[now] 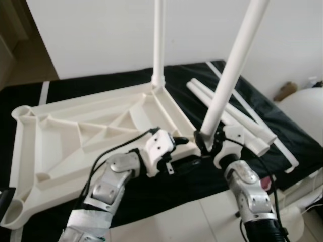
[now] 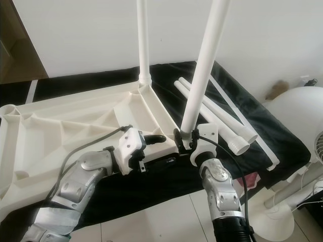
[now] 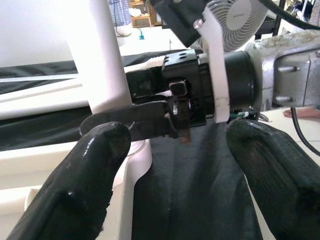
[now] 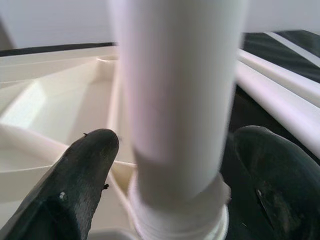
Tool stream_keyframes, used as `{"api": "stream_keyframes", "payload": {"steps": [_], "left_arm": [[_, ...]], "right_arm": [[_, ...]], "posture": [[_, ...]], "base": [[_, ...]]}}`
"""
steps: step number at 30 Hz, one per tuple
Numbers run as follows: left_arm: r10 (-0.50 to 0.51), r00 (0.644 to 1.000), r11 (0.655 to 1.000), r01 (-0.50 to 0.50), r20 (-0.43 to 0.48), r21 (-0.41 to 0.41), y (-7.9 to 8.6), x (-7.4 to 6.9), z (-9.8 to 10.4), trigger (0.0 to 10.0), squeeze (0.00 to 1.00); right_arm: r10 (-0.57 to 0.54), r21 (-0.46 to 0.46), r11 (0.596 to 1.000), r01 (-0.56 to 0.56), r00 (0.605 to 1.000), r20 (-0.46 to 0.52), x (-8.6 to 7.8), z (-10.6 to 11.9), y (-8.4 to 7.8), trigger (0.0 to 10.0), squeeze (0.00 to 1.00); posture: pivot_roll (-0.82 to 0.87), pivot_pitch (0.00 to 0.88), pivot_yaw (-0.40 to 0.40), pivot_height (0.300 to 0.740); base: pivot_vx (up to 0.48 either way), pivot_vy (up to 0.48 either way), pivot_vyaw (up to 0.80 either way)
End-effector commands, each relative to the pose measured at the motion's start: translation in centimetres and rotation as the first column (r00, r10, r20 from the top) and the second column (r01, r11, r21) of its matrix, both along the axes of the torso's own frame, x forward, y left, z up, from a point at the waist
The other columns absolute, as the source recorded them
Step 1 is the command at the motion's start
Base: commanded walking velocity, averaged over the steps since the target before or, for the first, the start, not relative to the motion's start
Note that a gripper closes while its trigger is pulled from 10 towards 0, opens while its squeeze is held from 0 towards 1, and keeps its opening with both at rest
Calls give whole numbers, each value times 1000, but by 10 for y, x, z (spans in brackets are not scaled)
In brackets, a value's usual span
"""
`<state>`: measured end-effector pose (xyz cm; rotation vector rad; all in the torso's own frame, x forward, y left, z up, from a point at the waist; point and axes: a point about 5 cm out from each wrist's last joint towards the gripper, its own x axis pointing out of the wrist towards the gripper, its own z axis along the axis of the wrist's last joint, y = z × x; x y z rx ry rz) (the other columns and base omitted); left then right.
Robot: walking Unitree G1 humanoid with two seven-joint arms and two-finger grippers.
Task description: Building children table
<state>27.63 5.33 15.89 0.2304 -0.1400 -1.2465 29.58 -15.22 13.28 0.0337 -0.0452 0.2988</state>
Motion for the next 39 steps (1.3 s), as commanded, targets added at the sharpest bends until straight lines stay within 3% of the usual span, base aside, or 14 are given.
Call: {"api": "stream_keyframes", "payload": {"steps": [1,7,16,24,25,26,32,33,39], "left_arm": [[68,998,998,-68,14,-8,2,3,1,10000,0],[68,998,998,-68,14,-7,1,4,2,10000,0],[62,998,998,-62,18,-12,-1,6,3,10000,0],[66,998,998,-66,23,-14,0,8,6,10000,0],[70,997,997,-69,25,-15,1,8,7,10000,0],[75,997,997,-75,26,-15,2,7,6,10000,0],[86,996,996,-85,22,-18,4,6,6,10000,0],[87,996,996,-87,21,-19,3,6,6,10000,0],[84,996,996,-83,16,-19,4,5,5,10000,0]], "right_arm": [[48,-7,999,-48,999,2,0,0,2,10000,0],[116,-65,991,-116,993,1,3,0,-3,10000,0],[234,-189,953,-237,972,-40,28,2,-14,10000,0],[293,-232,926,-298,954,-55,41,5,-10,10000,0],[304,-231,922,-310,951,-60,43,4,-9,4667,0],[313,-219,922,-321,947,-71,43,3,-8,0,0],[331,-199,919,-342,940,-86,41,-3,-7,0,0],[321,-192,923,-333,943,-94,40,-5,-9,10000,0],[251,-145,954,-262,964,-90,35,-10,-14,10000,0]], "posture": [[-55,6,-9,740],[-59,8,-9,740],[-67,10,-4,740],[-51,15,-8,740],[-46,16,-11,740],[-40,16,-15,740],[-35,19,-21,740],[-36,23,-21,740],[-45,28,-15,740]], "base": [[0,0,0],[0,0,0],[0,0,0],[0,0,0],[0,0,0],[0,0,0],[0,0,0],[0,0,0],[0,0,0]]}}
